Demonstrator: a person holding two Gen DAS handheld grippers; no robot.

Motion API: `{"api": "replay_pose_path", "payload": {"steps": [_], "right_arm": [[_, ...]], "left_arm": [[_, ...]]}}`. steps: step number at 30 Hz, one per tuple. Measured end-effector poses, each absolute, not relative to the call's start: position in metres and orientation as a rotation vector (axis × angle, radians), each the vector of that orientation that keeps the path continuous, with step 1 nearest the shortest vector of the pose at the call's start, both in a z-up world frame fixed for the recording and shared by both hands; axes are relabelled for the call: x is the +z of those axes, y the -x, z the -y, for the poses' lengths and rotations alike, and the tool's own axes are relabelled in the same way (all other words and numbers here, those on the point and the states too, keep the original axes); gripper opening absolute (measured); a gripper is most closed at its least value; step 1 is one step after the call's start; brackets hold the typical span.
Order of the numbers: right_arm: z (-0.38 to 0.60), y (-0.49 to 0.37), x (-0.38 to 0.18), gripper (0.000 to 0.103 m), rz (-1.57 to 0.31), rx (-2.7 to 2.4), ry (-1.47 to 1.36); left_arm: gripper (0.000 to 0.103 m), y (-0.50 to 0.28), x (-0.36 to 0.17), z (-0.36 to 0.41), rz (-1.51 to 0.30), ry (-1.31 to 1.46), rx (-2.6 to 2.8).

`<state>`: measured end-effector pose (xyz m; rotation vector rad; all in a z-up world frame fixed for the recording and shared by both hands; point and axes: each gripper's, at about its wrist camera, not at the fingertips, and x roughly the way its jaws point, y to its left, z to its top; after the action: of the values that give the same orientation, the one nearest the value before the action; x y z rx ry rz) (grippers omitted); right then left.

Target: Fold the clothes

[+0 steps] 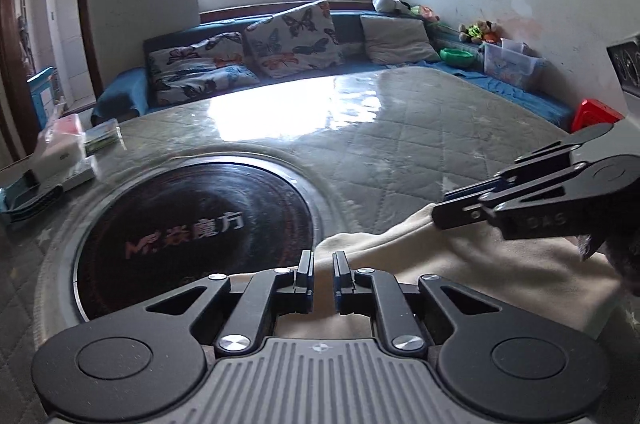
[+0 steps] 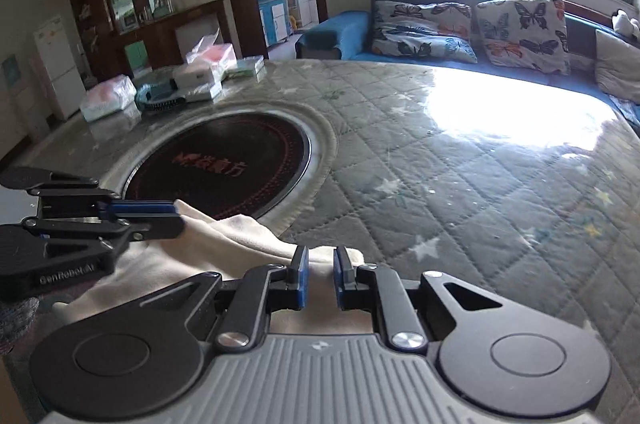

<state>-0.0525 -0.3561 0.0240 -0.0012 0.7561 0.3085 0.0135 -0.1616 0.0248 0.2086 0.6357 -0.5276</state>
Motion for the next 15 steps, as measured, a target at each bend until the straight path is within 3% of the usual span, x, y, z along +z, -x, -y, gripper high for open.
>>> {"api": "replay_pose_path", "payload": {"steps": [10,15], "right_arm": [[0.348,0.059,0.033,0.014,-0.747,0.334,0.049],[0.329,0.081,0.040,0.021,-0.743,0.418,0.086]], "left_arm": [[0.014,-0.024,0.024,0.149,-0.661,-0.158,-0.513],[0.015,-0.016,0.035,0.118,-0.655,-0.108,-0.481]]}}
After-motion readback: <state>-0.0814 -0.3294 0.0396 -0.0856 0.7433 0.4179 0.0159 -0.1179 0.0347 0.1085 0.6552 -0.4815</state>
